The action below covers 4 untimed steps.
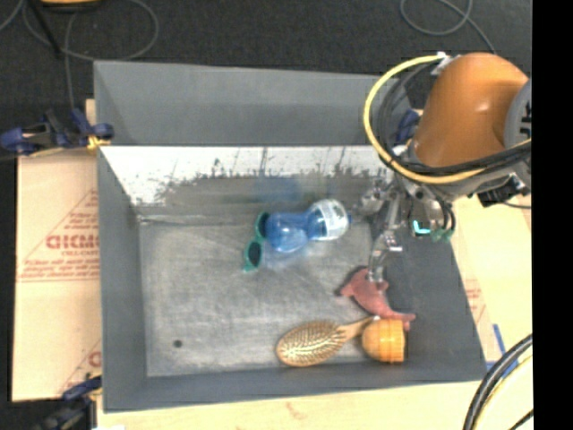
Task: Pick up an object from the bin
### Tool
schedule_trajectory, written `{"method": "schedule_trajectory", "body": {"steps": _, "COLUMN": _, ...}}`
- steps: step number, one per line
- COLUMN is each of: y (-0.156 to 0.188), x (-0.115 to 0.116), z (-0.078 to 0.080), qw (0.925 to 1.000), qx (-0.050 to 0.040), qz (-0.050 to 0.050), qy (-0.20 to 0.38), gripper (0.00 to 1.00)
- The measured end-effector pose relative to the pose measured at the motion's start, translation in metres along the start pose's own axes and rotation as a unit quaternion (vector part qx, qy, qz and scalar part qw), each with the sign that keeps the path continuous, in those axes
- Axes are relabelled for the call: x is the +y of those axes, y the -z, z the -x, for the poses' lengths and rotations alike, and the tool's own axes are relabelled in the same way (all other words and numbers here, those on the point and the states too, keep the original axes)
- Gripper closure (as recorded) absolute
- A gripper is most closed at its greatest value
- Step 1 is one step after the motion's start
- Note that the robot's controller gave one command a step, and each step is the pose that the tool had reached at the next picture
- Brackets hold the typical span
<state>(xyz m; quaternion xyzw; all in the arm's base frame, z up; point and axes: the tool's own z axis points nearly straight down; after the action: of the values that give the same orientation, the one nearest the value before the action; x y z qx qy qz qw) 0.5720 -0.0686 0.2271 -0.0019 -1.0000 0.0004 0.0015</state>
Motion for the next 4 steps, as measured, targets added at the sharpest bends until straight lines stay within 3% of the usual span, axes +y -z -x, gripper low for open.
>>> {"method": "schedule_trajectory", "body": {"steps": 1, "y": 0.004, "x": 0.000, "z": 0.002, "qw": 1.0000, "qx": -0.0040, "qz": -0.001, "qy": 0.001, "gripper": 0.00}}
{"method": "schedule_trajectory", "body": {"steps": 2, "y": -0.057, "x": 0.018, "z": 0.035, "qw": 1.0000, "qx": -0.0071, "qz": -0.001, "qy": 0.005, "gripper": 0.00}}
{"method": "schedule_trajectory", "body": {"steps": 3, "y": -0.066, "x": 0.039, "z": 0.080, "qw": 1.0000, "qx": -0.0033, "qz": 0.001, "qy": -0.001, "gripper": 0.00}}
{"method": "schedule_trajectory", "body": {"steps": 4, "y": -0.121, "x": 0.045, "z": 0.064, "qw": 0.9971, "qx": -0.0037, "qz": 0.000, "qy": 0.076, "gripper": 0.00}}
